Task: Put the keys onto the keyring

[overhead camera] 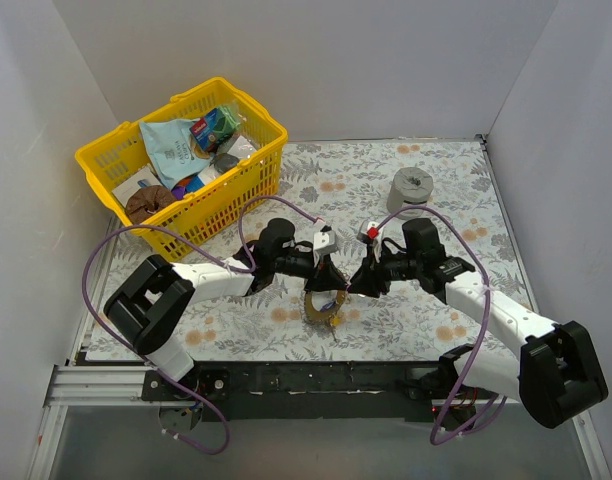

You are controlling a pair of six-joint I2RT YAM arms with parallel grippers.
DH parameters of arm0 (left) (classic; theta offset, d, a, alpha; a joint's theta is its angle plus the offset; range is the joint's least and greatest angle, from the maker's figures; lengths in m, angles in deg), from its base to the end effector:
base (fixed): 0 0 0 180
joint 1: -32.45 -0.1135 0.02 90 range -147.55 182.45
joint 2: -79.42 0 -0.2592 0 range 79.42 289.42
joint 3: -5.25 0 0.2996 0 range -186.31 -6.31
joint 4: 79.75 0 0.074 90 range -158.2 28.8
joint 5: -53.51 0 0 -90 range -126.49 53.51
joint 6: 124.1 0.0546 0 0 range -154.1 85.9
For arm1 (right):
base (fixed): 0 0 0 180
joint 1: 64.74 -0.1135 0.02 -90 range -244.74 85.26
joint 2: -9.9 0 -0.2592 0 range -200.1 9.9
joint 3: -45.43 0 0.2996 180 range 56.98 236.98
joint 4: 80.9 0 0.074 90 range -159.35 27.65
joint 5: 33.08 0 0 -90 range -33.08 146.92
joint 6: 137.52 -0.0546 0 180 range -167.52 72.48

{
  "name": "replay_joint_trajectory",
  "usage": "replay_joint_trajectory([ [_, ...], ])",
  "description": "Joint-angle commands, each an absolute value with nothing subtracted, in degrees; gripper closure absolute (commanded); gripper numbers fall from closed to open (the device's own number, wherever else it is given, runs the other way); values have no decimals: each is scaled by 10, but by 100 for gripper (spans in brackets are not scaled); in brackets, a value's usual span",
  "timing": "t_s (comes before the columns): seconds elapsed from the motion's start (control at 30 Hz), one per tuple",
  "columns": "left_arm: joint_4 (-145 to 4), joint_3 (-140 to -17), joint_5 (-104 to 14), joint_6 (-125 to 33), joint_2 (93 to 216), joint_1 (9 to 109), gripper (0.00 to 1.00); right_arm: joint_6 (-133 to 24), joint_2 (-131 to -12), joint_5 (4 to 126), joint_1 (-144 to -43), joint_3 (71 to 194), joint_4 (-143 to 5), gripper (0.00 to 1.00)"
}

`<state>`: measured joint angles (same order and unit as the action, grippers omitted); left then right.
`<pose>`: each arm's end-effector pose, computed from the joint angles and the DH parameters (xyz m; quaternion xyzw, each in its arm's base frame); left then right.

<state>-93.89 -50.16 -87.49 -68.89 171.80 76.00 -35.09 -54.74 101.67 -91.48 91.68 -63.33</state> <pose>0.2389 -0.2857 0.1503 0.2949 0.7315 -0.5934 0.1606 0.2368 0.1624 0.1870 -0.4391 0.7181 0.3888 0.3746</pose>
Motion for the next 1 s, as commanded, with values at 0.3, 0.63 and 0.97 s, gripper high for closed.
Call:
replay_joint_trajectory([
  [0.3, -962, -506, -897, -696, 1680, 753, 100, -360, -571, 1039, -916, 890, -684, 71],
  [0.63, -1000, -496, -907, -726, 1676, 751, 100, -371, -573, 1046, -916, 870, -715, 82],
  [0.97, -1051, -484, -918, -766, 1666, 741, 100, -385, -577, 1059, -916, 857, -748, 83],
])
